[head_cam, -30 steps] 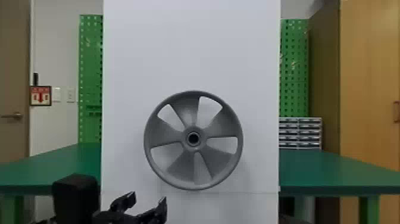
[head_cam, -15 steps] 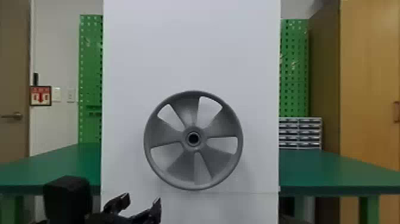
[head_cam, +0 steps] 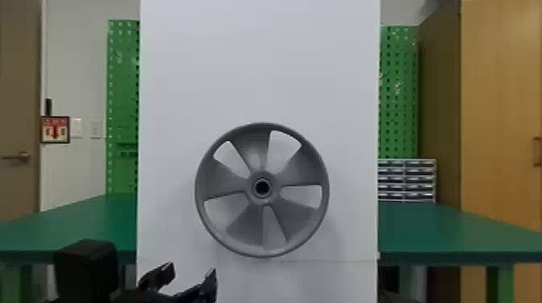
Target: Hold the wheel and insert it
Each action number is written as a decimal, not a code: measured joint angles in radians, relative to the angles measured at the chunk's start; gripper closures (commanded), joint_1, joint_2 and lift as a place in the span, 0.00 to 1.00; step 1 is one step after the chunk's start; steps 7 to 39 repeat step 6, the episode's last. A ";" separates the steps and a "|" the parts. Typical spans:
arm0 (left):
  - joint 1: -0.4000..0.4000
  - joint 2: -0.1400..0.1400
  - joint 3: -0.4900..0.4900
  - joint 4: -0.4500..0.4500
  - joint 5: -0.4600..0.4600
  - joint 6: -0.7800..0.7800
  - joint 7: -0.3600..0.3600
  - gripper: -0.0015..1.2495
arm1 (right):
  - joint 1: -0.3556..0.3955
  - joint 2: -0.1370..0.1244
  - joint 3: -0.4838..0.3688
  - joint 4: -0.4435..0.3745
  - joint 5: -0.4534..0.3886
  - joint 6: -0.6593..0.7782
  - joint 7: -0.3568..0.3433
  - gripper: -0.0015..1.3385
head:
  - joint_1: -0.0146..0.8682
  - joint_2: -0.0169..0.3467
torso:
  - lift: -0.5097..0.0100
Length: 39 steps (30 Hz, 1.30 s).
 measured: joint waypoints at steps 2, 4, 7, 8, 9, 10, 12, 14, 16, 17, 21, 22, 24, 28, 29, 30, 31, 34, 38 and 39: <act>0.001 0.000 0.000 0.000 0.000 0.000 0.000 0.40 | 0.000 -0.001 0.001 0.002 0.002 -0.001 0.000 0.07 | 0.02 0.15 | 0.05; 0.001 0.000 0.001 0.000 -0.001 0.000 0.000 0.40 | -0.001 -0.001 0.002 0.004 0.003 -0.001 0.000 0.07 | 0.02 0.15 | 0.05; 0.002 0.000 0.001 0.000 -0.001 0.000 0.000 0.40 | -0.002 -0.001 0.003 0.006 0.005 -0.001 0.000 0.07 | 0.02 0.15 | 0.05; 0.002 0.000 0.001 0.000 -0.001 0.000 0.000 0.40 | -0.002 -0.001 0.003 0.006 0.005 -0.001 0.000 0.07 | 0.02 0.15 | 0.05; 0.002 0.000 0.001 0.000 -0.001 0.000 0.000 0.40 | -0.002 -0.001 0.003 0.006 0.005 -0.001 0.000 0.07 | 0.02 0.15 | 0.05; 0.002 0.000 0.001 0.000 -0.001 0.000 0.000 0.40 | -0.002 -0.001 0.003 0.006 0.005 -0.001 0.000 0.07 | 0.02 0.15 | 0.05; 0.002 0.000 0.001 0.000 -0.001 0.000 0.000 0.40 | -0.002 -0.001 0.003 0.006 0.005 -0.001 0.000 0.07 | 0.02 0.15 | 0.05; 0.002 0.000 0.001 0.000 -0.001 0.000 0.000 0.40 | -0.002 -0.001 0.003 0.006 0.005 -0.001 0.000 0.07 | 0.02 0.15 | 0.05; 0.002 0.000 0.001 0.000 -0.001 0.000 0.000 0.40 | -0.002 -0.001 0.003 0.006 0.005 -0.001 0.000 0.07 | 0.02 0.15 | 0.05; 0.002 0.000 0.001 0.000 -0.001 0.000 0.000 0.40 | -0.002 -0.001 0.003 0.006 0.005 -0.001 0.000 0.07 | 0.02 0.15 | 0.05; 0.002 0.000 0.001 0.000 -0.001 0.000 0.000 0.40 | -0.002 -0.001 0.003 0.006 0.005 -0.001 0.000 0.07 | 0.02 0.15 | 0.05; 0.002 0.000 0.001 0.000 -0.001 0.000 0.000 0.40 | -0.002 -0.001 0.003 0.006 0.005 -0.001 0.000 0.07 | 0.02 0.15 | 0.05; 0.002 0.000 0.001 0.000 -0.001 0.000 0.000 0.40 | -0.002 -0.001 0.003 0.006 0.005 -0.001 0.000 0.07 | 0.02 0.15 | 0.05; 0.002 0.000 0.001 0.000 -0.001 0.000 0.000 0.40 | -0.002 -0.001 0.003 0.006 0.005 -0.001 0.000 0.07 | 0.02 0.15 | 0.05; 0.002 0.000 0.001 0.000 -0.001 0.000 0.000 0.40 | -0.002 -0.001 0.003 0.006 0.005 -0.001 0.000 0.07 | 0.02 0.15 | 0.05; 0.002 0.000 0.001 0.000 -0.001 0.000 0.000 0.40 | -0.002 -0.001 0.003 0.006 0.005 -0.001 0.000 0.07 | 0.02 0.15 | 0.05; 0.002 0.000 0.001 0.000 -0.001 0.000 0.000 0.40 | -0.002 -0.001 0.003 0.006 0.005 -0.001 0.000 0.07 | 0.02 0.15 | 0.05; 0.002 0.000 0.001 0.000 -0.001 0.000 0.000 0.40 | -0.002 -0.001 0.003 0.006 0.005 -0.001 0.000 0.07 | 0.02 0.15 | 0.05; 0.002 0.000 0.001 0.000 -0.001 0.000 0.000 0.40 | -0.002 -0.001 0.003 0.006 0.005 -0.001 0.000 0.07 | 0.02 0.15 | 0.05; 0.002 0.000 0.001 0.000 -0.001 0.000 0.000 0.40 | -0.002 -0.001 0.003 0.006 0.005 -0.001 0.000 0.07 | 0.02 0.15 | 0.05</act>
